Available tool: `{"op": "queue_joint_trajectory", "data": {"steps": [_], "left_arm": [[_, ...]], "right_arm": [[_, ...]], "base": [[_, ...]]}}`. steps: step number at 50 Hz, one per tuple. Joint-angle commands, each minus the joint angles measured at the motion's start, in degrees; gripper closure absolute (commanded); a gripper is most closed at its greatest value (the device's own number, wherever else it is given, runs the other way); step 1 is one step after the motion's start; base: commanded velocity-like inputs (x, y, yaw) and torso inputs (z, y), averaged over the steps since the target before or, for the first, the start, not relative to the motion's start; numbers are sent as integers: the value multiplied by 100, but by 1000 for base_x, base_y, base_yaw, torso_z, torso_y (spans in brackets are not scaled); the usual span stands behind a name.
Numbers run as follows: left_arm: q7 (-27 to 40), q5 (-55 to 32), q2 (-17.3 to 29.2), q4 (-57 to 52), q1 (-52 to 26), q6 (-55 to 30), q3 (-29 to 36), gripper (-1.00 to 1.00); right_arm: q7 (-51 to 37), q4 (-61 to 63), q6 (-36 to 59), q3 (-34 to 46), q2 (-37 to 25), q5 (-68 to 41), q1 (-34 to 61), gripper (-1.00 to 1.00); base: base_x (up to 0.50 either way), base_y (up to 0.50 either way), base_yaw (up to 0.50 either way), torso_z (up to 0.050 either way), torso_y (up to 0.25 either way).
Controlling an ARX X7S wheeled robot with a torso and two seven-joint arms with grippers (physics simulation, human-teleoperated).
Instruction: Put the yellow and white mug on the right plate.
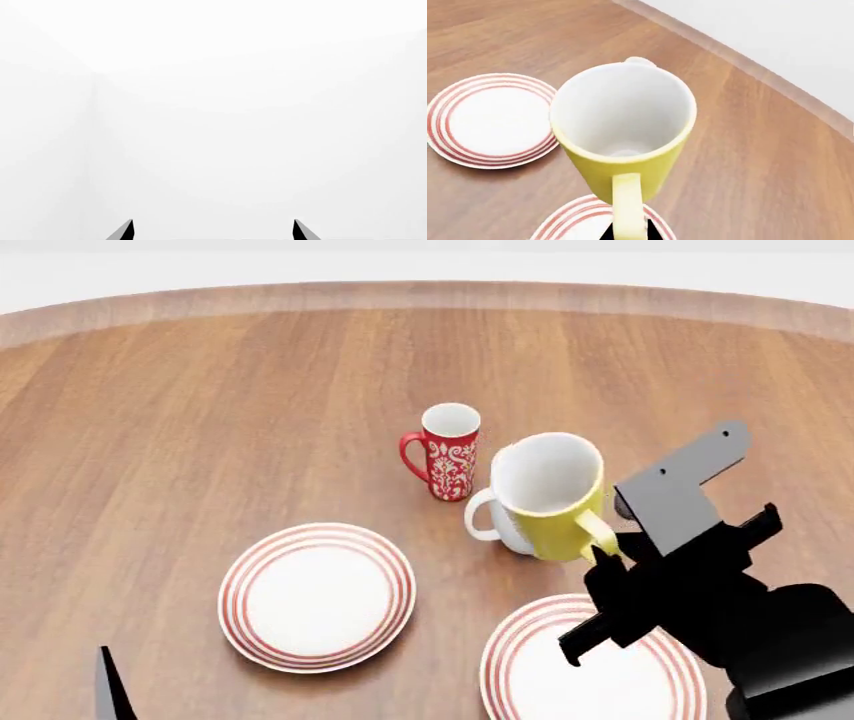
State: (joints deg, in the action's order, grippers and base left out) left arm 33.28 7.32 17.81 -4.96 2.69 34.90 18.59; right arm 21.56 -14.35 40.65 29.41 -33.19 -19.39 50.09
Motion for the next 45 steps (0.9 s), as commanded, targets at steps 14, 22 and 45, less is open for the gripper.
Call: {"op": "queue_joint_trajectory", "data": {"steps": [14, 22, 45], "left_arm": [[-87, 112, -64, 7, 0, -14, -58, -100], [-91, 100, -49, 8, -8, -35, -31, -100], [-78, 77, -16, 22, -23, -78, 33, -100]], "right_arm": [[-217, -366, 211, -907, 443, -517, -286, 100], [-196, -496, 102, -718, 334, -339, -460, 100], [-103, -601, -1, -398, 272, -143, -614, 100]], "base": [[0, 0, 0, 0, 1], [0, 0, 0, 0, 0], [0, 0, 0, 0, 0]]}}
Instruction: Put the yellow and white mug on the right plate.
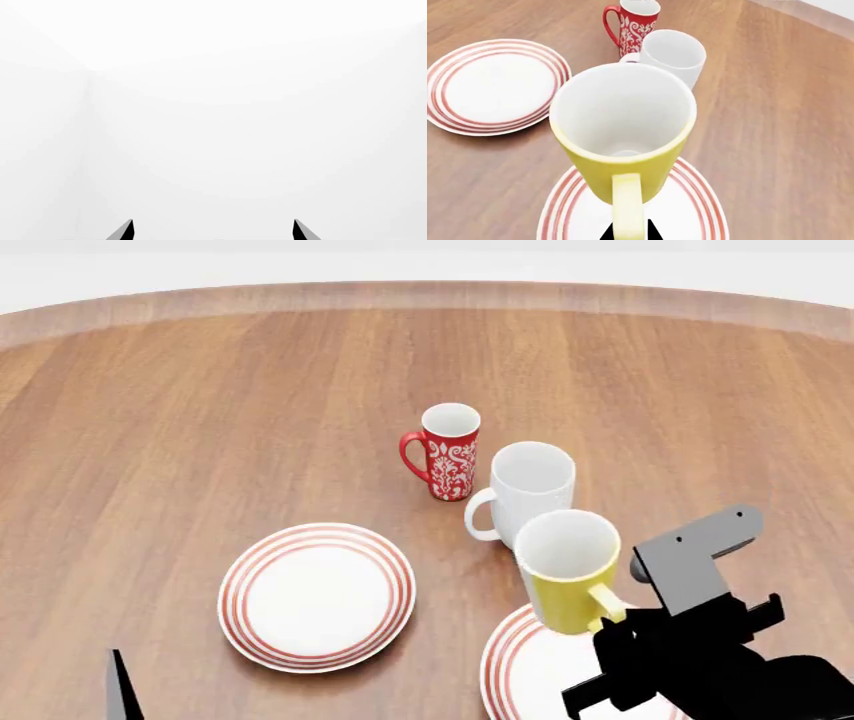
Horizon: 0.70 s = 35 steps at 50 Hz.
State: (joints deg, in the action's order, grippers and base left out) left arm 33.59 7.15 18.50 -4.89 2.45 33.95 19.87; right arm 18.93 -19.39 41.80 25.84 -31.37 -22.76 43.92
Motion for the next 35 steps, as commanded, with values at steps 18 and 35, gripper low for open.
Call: {"op": "queue_joint_trajectory", "data": {"steps": [18, 35], "left_arm": [[-95, 82, -60, 50, -24, 2, -46, -100], [-84, 39, -32, -15, -29, -102, -33, -100]], "right_arm": [[193, -97, -60, 57, 42, 223, -29, 100], [258, -85, 172, 20, 81, 54, -36, 100]], "base": [[0, 0, 0, 0, 0], [0, 0, 0, 0, 1]]}}
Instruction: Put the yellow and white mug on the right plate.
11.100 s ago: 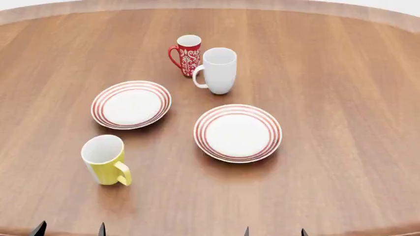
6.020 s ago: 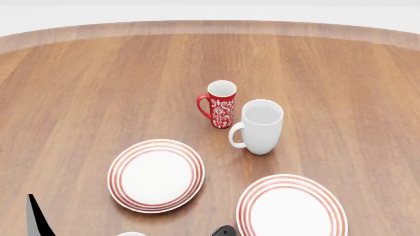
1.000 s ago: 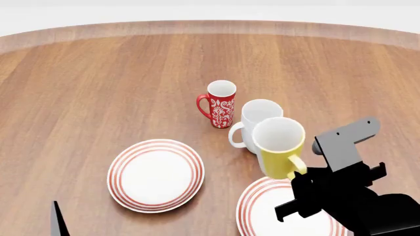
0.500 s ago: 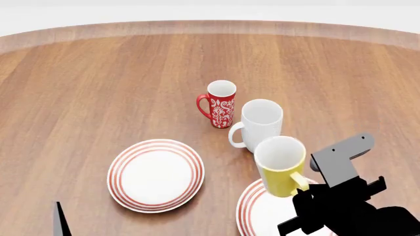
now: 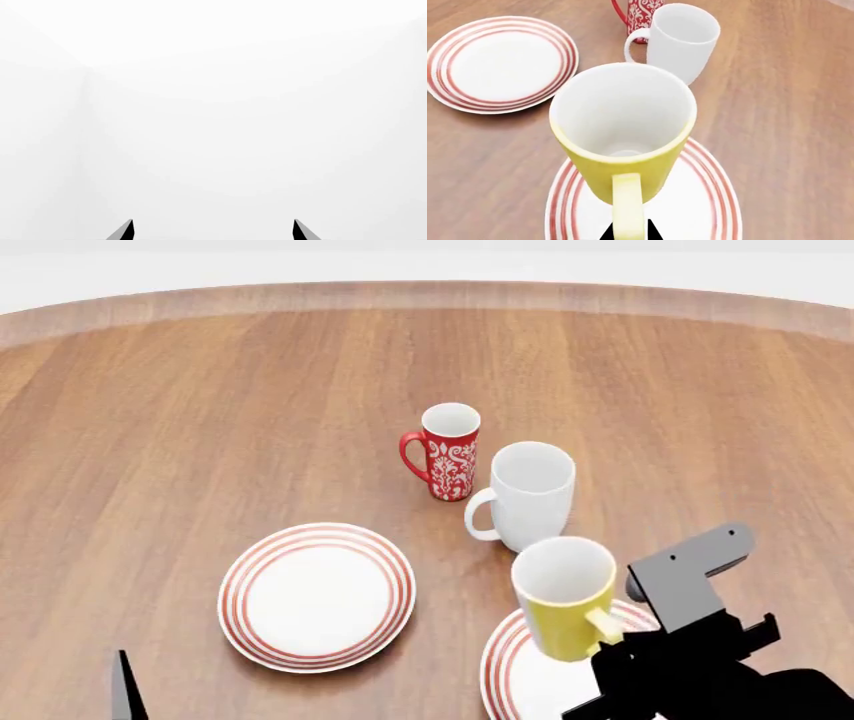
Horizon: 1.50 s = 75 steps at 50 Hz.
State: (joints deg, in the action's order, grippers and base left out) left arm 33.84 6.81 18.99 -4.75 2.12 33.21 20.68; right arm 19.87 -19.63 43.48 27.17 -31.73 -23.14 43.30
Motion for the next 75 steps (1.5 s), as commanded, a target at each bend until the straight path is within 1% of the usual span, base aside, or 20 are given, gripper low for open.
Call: {"op": "queue_joint_trajectory", "data": {"steps": [1, 27, 40, 47, 75], "left_arm": [[-111, 65, -79, -34, 1, -40, -114, -100], [-88, 39, -60, 50, -40, -57, -48, -100], [-77, 42, -40, 27, -38, -76, -24, -100], [-68, 46, -28, 15, -28, -77, -9, -100], [-52, 12, 7, 22, -42, -117, 51, -100]], "right_arm": [[162, -64, -1, -107, 116, 96, 15, 100], [90, -198, -130, -26, 83, 163, -262, 100], [98, -382, -262, 34, 136, 228, -240, 100], [114, -719, -437, 88, 225, 329, -102, 100], [129, -1410, -865, 237, 455, 491, -108, 100]], "base": [[0, 0, 0, 0, 0], [0, 0, 0, 0, 0], [0, 0, 0, 0, 1], [0, 0, 0, 0, 0], [0, 0, 0, 0, 0]]}}
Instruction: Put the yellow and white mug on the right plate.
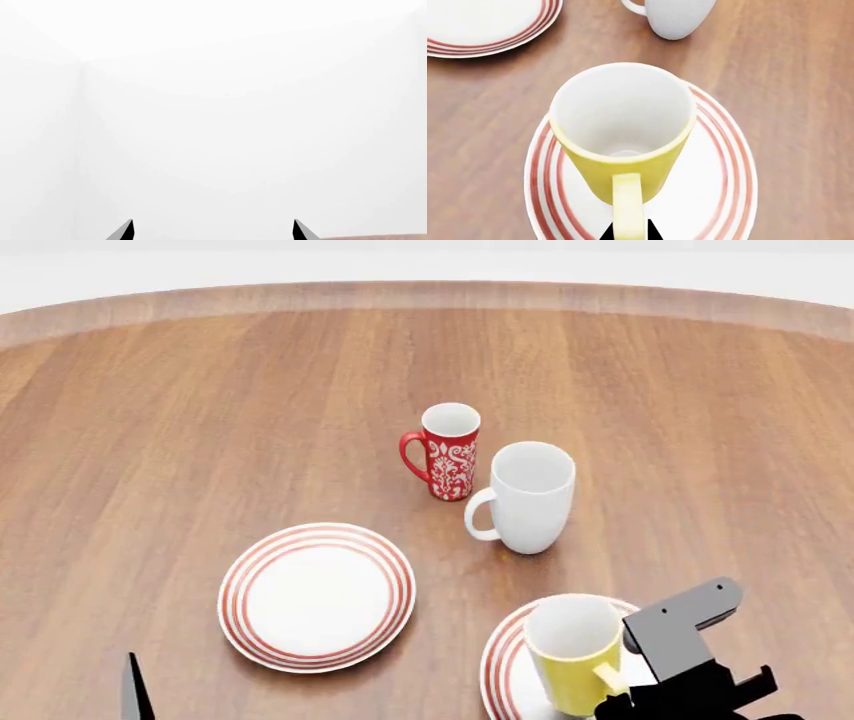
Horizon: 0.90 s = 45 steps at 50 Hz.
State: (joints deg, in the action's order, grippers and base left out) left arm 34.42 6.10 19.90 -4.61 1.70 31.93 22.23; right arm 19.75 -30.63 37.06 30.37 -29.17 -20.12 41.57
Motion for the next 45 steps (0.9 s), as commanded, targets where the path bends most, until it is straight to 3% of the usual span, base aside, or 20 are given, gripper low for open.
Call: {"op": "queue_joint_trajectory", "data": {"steps": [1, 13, 14, 35, 45], "left_arm": [[-108, 83, -83, 6, 1, 12, -104, -100], [-93, 76, -71, 18, -9, 14, -82, -100], [-91, 79, -71, 30, -11, 21, -78, -100], [-62, 30, -49, -13, -49, -43, -77, -100], [-48, 44, -30, -41, -22, -37, -56, -100]], "right_arm": [[144, -303, -228, -75, 197, 193, 57, 100], [116, -431, -352, -56, 213, 240, 60, 100], [117, -382, -319, -68, 189, 223, 48, -100], [48, 49, -25, -140, -20, 105, -118, -100], [-330, 1779, 793, -660, -753, -436, -944, -100]], "base": [[0, 0, 0, 0, 0], [0, 0, 0, 0, 0], [0, 0, 0, 0, 0], [0, 0, 0, 0, 0], [0, 0, 0, 0, 0]]}}
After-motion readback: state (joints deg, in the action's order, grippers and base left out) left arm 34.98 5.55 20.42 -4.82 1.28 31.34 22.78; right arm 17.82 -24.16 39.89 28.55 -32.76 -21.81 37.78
